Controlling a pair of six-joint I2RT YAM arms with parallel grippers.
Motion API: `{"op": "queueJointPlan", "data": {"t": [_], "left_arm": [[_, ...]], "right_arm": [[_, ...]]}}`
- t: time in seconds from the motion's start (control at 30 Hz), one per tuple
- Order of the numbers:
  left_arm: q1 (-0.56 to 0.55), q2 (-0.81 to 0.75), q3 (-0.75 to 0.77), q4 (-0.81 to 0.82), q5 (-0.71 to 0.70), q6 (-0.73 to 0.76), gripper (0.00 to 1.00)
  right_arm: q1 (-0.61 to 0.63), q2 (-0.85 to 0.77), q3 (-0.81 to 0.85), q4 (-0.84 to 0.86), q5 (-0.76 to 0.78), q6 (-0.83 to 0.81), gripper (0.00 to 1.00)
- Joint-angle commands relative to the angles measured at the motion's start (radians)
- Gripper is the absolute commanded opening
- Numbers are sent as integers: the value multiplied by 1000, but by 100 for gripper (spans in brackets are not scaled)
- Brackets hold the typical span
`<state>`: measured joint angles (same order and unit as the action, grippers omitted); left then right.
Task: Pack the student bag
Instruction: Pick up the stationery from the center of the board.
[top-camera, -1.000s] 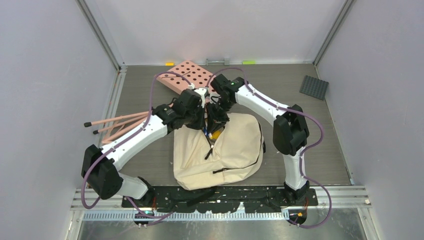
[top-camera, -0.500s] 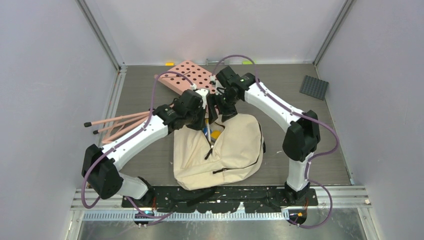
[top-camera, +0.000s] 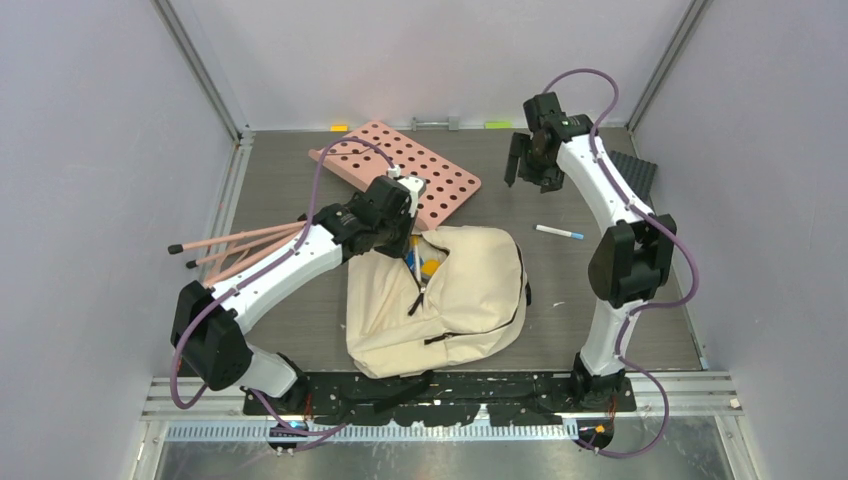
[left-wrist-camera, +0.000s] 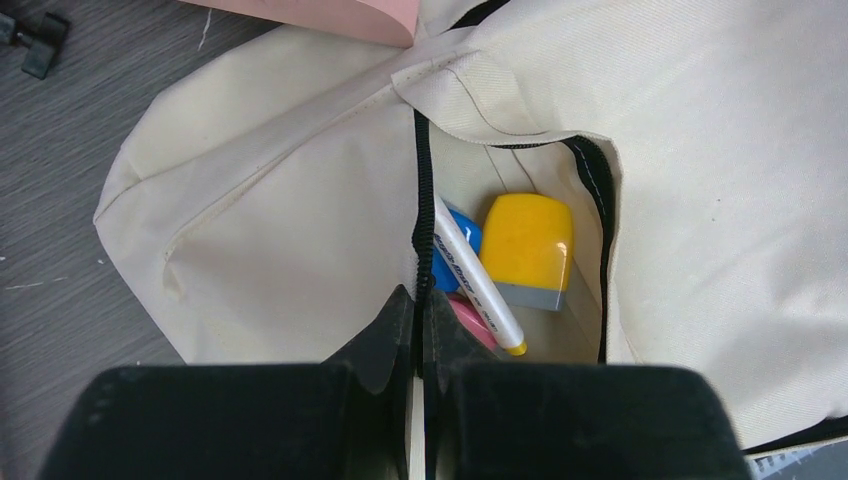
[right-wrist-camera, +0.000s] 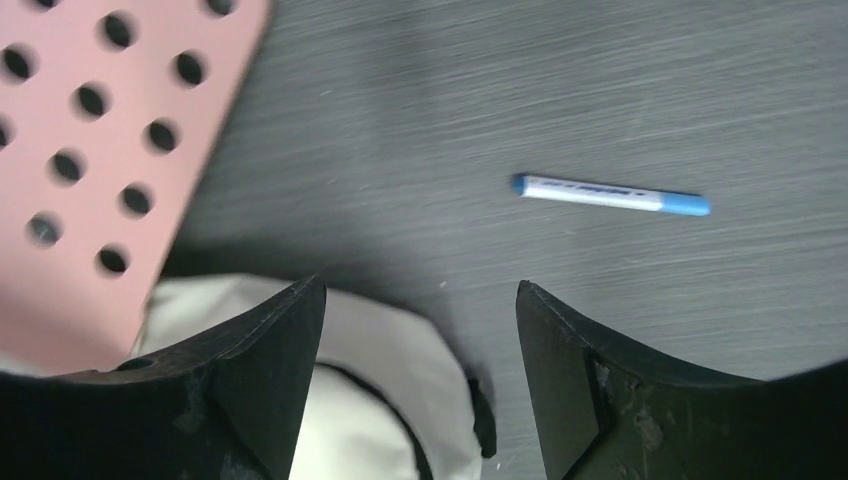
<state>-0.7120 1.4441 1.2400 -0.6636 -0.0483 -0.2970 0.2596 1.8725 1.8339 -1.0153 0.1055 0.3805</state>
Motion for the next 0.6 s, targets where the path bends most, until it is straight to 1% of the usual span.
{"op": "queueJointPlan", "data": {"t": [0.0,0.13,0.3,0.5,0.57], "left_arm": [[8,-7,58,45,-75,25,0],[8,-10,44,62,-84,-5,0],[8,-1,44,63,-96,6,0],[8,-11,29,60,-100,9,0],[7,-21,19,60,-107,9,0]], "right_arm": [[-90,85,51,-20,156,70,76],[-182,98,-8,-17,125,235,74],[-211,114,-109,-22,121,434,71],[-245,204,-77,-143,187,583,70],[-265,218,-84,-153,195,633,70]]}}
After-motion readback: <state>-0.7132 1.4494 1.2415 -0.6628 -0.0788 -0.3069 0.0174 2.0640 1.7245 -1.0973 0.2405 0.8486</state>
